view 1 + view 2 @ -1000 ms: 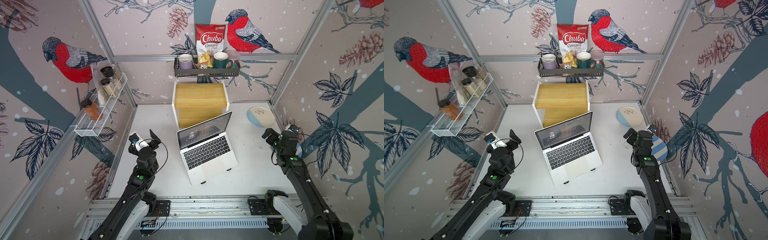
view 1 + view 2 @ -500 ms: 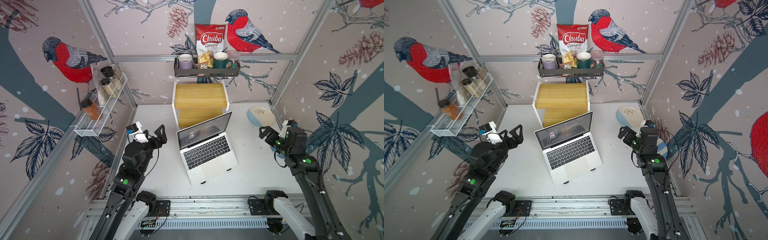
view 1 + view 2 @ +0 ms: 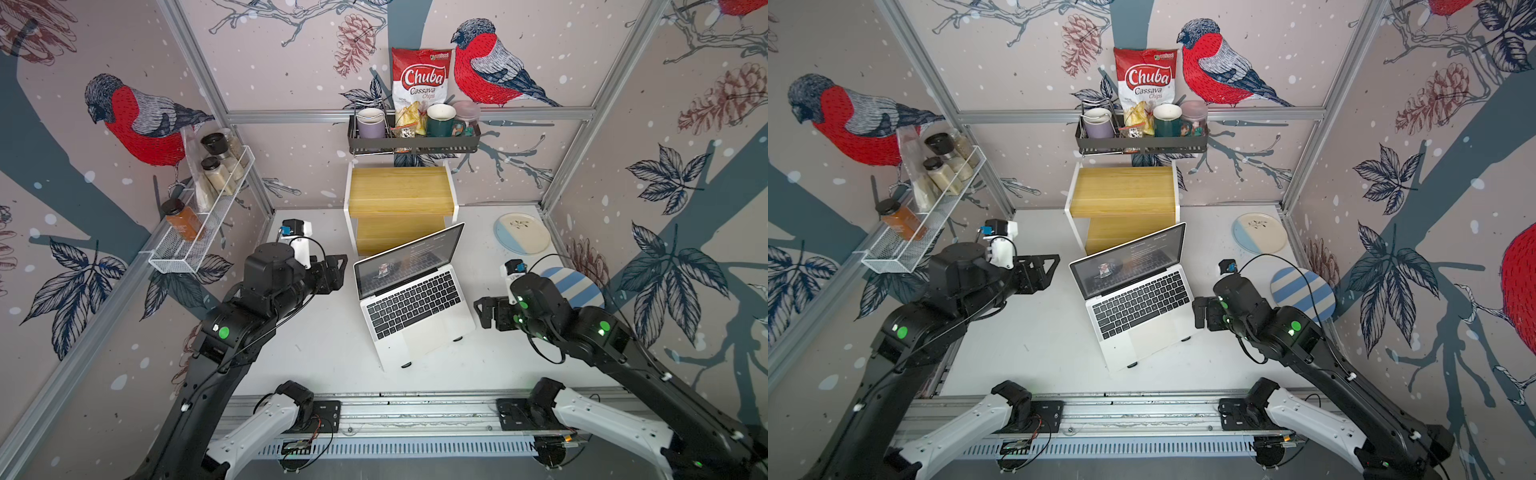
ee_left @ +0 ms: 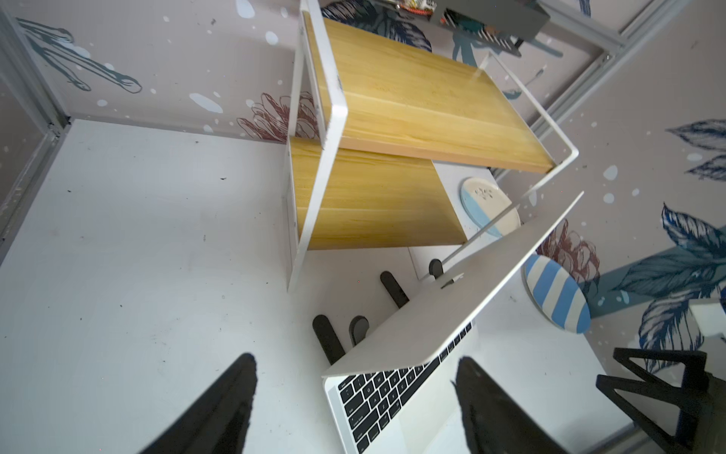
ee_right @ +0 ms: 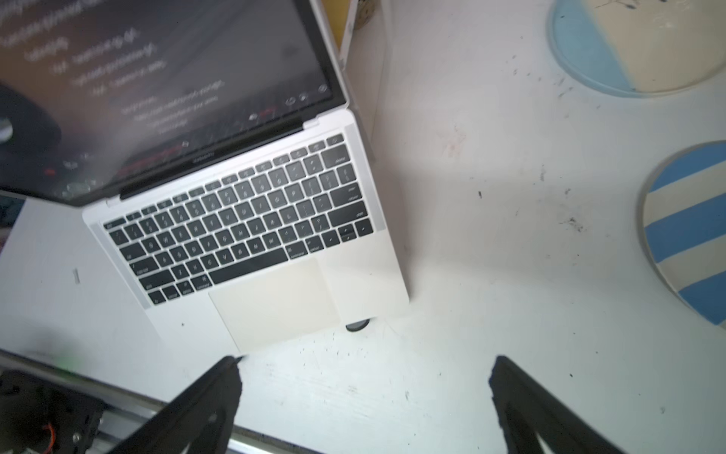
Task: Close the laptop lid and set it aside
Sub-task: Close the lid of the laptop.
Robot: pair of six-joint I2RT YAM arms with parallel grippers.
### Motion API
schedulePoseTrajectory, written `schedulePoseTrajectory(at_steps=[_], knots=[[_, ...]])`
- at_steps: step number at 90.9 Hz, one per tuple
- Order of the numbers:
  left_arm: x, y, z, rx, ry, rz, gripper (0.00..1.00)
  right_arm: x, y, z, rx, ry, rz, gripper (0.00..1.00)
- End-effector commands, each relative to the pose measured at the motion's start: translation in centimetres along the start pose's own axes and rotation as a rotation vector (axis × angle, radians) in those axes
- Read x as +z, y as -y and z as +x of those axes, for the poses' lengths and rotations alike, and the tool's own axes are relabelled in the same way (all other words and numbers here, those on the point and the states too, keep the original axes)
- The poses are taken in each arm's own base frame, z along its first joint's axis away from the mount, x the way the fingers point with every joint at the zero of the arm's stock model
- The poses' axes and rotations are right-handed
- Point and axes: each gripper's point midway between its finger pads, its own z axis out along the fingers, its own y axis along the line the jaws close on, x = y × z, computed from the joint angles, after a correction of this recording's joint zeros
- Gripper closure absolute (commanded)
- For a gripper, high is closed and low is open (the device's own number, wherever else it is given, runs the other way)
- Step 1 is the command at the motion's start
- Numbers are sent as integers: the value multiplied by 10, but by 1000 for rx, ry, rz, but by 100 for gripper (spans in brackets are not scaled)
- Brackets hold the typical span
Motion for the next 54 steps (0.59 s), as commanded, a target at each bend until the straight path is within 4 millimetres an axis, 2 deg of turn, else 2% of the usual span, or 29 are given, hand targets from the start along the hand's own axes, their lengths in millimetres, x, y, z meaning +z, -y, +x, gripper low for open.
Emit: schedulePoseTrajectory(at_steps=[1, 4, 13, 28, 36, 54], knots=[[-1, 3, 8, 72, -75, -33, 27, 9, 1, 19, -8, -19, 76, 9], [1, 7, 5, 86, -82, -38, 29, 13, -9, 24, -24, -16, 53, 14], [4, 18, -6, 127, -77, -44, 38, 26, -36, 42, -64, 3, -15, 34], [21, 39, -18, 186, -97, -64, 54, 51, -65, 65, -43, 38, -103, 65], [30, 49, -20, 216, -115, -77, 64, 70, -71, 79, -16, 17, -119, 72], [50, 66, -17, 277, -141, -104, 69, 104, -69, 109, 19, -56, -75, 91]])
